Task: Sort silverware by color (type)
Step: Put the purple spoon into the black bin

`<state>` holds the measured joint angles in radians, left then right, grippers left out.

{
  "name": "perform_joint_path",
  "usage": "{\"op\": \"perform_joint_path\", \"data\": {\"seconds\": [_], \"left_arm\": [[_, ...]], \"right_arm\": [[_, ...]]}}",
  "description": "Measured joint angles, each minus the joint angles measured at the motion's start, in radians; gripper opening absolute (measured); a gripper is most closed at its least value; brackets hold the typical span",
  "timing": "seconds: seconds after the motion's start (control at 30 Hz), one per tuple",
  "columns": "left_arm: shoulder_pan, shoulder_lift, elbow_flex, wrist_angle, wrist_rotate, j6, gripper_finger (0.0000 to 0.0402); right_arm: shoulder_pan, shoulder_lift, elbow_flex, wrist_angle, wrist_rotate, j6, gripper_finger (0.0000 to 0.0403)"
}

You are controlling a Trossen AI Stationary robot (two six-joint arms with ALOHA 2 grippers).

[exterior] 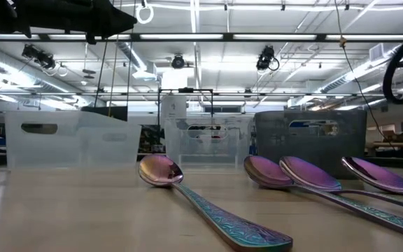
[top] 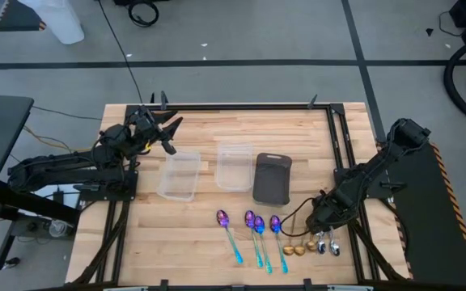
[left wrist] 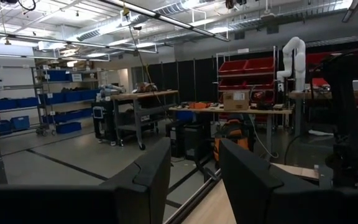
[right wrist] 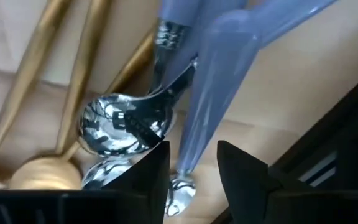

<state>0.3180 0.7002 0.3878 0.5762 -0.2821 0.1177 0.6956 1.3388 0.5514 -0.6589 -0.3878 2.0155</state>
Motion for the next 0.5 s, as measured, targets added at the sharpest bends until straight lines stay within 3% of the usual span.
{"op": "perform_joint_path", "data": {"seconds": [0.5], "left_arm": [[0.000, 0.000, 0.000, -0.004, 0.000, 0.000, 0.0144]], "right_arm": [[-0.001, 0.000, -0.035, 0.034, 0.023, 0.009, 0.0070]]}}
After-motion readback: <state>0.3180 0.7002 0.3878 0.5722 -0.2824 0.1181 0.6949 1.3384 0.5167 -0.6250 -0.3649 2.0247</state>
